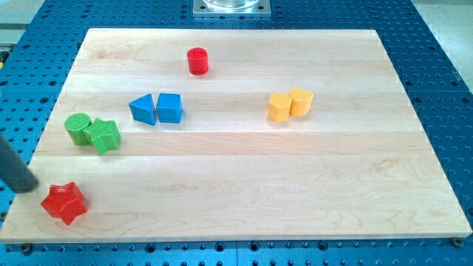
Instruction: Move the red star towards center of the board
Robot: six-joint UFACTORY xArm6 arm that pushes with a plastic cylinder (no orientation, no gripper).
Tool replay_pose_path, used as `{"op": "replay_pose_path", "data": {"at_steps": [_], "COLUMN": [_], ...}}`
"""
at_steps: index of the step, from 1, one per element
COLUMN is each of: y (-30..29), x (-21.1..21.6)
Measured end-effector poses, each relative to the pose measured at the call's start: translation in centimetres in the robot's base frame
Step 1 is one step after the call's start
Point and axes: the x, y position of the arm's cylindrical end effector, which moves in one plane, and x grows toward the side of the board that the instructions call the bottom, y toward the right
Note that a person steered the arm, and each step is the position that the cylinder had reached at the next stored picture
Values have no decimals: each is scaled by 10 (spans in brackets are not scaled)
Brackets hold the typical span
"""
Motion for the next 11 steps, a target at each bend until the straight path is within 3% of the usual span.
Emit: {"op": "replay_pose_path", "data": {"at_steps": [1, 2, 3, 4, 8, 10, 11], "y": [2, 56, 102, 101, 241, 258, 264], "x": [24, 57, 59, 8, 6, -79, -52]}}
